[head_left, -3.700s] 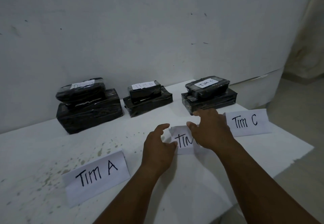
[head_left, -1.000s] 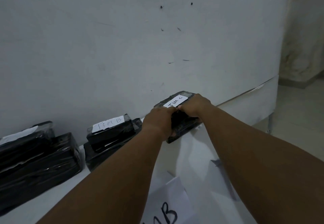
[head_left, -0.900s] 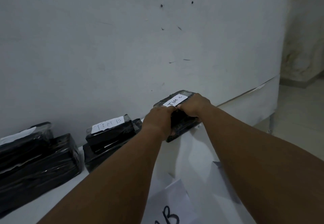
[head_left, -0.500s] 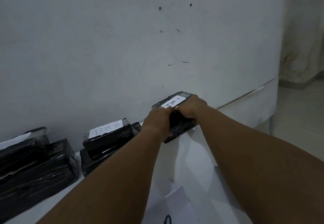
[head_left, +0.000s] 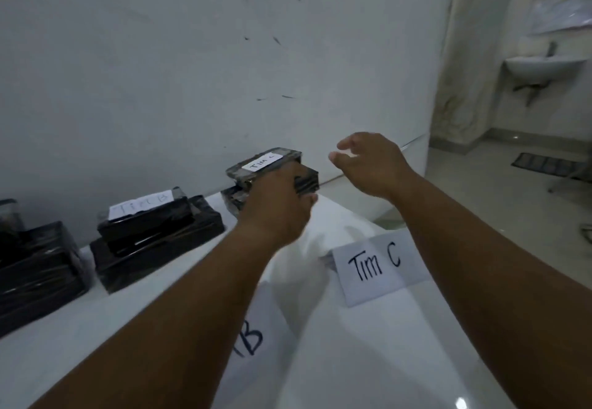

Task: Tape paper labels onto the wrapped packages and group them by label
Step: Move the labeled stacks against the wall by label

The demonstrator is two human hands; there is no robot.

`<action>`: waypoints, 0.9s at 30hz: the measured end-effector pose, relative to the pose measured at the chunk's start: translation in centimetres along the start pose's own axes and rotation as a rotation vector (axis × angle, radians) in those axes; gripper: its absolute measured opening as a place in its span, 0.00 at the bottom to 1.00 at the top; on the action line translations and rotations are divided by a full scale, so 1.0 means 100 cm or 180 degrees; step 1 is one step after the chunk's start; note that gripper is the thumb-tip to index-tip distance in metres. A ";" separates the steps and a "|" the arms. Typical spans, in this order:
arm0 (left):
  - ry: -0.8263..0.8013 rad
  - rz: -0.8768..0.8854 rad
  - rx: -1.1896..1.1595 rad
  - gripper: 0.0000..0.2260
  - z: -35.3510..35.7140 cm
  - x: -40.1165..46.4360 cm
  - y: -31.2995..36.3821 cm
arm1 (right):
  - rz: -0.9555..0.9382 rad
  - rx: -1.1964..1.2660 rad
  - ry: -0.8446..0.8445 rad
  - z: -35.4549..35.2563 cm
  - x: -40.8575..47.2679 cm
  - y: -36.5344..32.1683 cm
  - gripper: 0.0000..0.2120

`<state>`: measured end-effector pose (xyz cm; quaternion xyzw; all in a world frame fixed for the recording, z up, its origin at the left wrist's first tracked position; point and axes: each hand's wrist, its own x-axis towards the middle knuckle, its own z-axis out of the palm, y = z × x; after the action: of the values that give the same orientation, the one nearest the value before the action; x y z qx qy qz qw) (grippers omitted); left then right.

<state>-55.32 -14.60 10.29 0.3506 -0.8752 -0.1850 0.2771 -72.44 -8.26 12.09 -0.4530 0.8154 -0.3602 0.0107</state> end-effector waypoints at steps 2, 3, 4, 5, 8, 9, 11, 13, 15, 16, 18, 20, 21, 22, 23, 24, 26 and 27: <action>-0.0004 -0.0129 -0.0396 0.22 0.021 -0.027 0.015 | 0.0116 0.0194 0.0148 -0.007 -0.030 0.018 0.19; 0.0017 -0.0238 -0.0567 0.23 0.033 -0.043 0.022 | 0.0219 0.0336 0.0223 -0.009 -0.046 0.026 0.19; 0.0044 -0.0381 -0.0729 0.24 0.044 -0.057 0.027 | 0.0356 0.0459 0.0291 -0.007 -0.061 0.035 0.19; 0.0064 -0.0547 -0.0873 0.25 0.054 -0.071 0.031 | 0.0513 0.0531 0.0345 -0.004 -0.075 0.042 0.20; 0.0142 -0.0929 -0.1083 0.29 0.076 -0.101 0.041 | 0.0982 0.0449 0.0469 0.011 -0.102 0.062 0.22; 0.0181 -0.1006 -0.1105 0.30 0.080 -0.107 0.042 | 0.1129 0.0359 0.0479 0.015 -0.110 0.065 0.22; 0.0243 -0.1180 -0.1136 0.32 0.083 -0.113 0.043 | 0.1312 0.0148 0.0454 0.021 -0.121 0.069 0.23; 0.0262 -0.1273 -0.1187 0.31 0.086 -0.116 0.041 | 0.1321 0.0032 0.0383 0.026 -0.127 0.071 0.24; 0.0264 -0.1259 -0.1254 0.30 0.090 -0.117 0.037 | 0.1264 0.0093 0.0362 0.032 -0.129 0.074 0.24; 0.0262 -0.1227 -0.1260 0.29 0.092 -0.117 0.035 | 0.1245 0.0144 0.0363 0.034 -0.129 0.074 0.25; 0.0266 -0.1168 -0.1232 0.26 0.093 -0.118 0.031 | 0.1208 0.0210 0.0383 0.038 -0.128 0.075 0.25; 0.0328 -0.1137 -0.1240 0.24 0.094 -0.118 0.028 | 0.1157 0.0266 0.0426 0.040 -0.126 0.077 0.25; 0.0366 -0.1137 -0.1235 0.23 0.095 -0.118 0.026 | 0.1131 0.0291 0.0440 0.041 -0.124 0.077 0.25; 0.0405 -0.1138 -0.1231 0.23 0.095 -0.118 0.024 | 0.1099 0.0330 0.0457 0.043 -0.122 0.078 0.25; 0.0441 -0.1142 -0.1238 0.24 0.097 -0.117 0.023 | 0.1051 0.0370 0.0478 0.044 -0.120 0.078 0.25; 0.0475 -0.1138 -0.1254 0.24 0.098 -0.117 0.022 | 0.0996 0.0418 0.0506 0.046 -0.117 0.079 0.25; 0.0510 -0.1146 -0.1308 0.24 0.101 -0.116 0.019 | 0.0918 0.0522 0.0548 0.049 -0.112 0.079 0.24; 0.0537 -0.1139 -0.1358 0.24 0.102 -0.115 0.018 | 0.0882 0.0567 0.0568 0.050 -0.108 0.079 0.24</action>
<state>-55.57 -3.85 -0.80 0.4473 -0.7147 -0.3810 0.3794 -70.13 -0.46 0.29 -0.2998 0.8326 -0.4648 0.0280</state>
